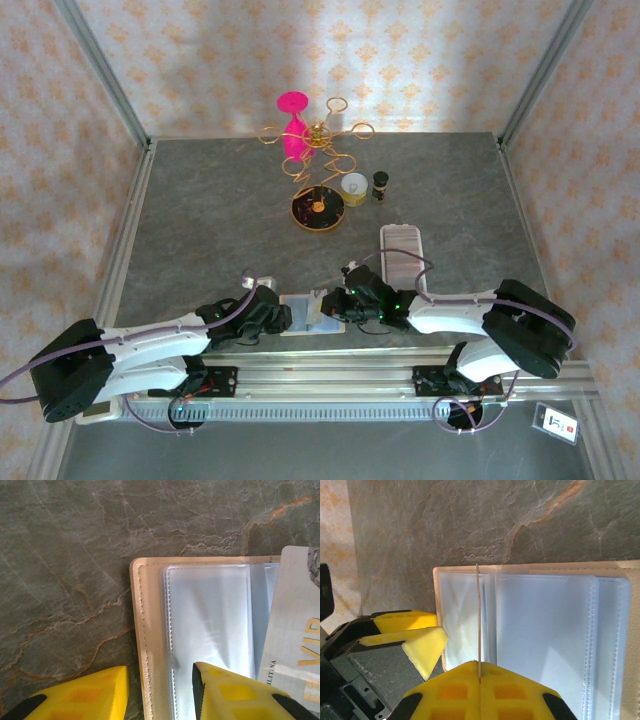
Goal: Put the credit cards into the card holder
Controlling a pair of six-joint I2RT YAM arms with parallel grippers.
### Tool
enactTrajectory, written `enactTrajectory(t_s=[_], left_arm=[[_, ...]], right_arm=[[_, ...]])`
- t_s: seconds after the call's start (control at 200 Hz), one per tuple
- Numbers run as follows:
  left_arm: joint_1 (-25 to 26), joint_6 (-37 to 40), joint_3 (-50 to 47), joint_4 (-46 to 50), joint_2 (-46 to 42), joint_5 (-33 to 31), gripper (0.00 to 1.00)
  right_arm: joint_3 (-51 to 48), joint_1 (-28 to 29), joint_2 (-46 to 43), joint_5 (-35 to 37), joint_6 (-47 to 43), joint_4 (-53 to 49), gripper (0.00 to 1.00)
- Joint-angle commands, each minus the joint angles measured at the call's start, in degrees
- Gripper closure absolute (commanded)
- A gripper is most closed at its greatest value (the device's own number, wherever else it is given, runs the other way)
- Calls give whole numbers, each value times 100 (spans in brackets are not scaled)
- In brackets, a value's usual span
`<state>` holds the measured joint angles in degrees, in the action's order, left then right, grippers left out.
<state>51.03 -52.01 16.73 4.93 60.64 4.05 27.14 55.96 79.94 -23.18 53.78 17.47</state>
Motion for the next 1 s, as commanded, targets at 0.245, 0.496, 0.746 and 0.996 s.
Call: enactTrajectory(t_s=[0.245, 0.496, 0.746, 0.996], left_arm=[[27, 59, -56, -17, 177, 77, 63], [24, 33, -65, -23, 167, 90, 64], [27, 42, -100, -35, 185, 78, 65], [24, 0, -209, -107, 159, 115, 68]], right_arm=[[65, 53, 99, 187, -201, -216, 100], [88, 87, 219, 130, -220, -202, 100], [168, 156, 395, -27, -211, -65, 100], [294, 213, 588, -126, -229, -11, 100]])
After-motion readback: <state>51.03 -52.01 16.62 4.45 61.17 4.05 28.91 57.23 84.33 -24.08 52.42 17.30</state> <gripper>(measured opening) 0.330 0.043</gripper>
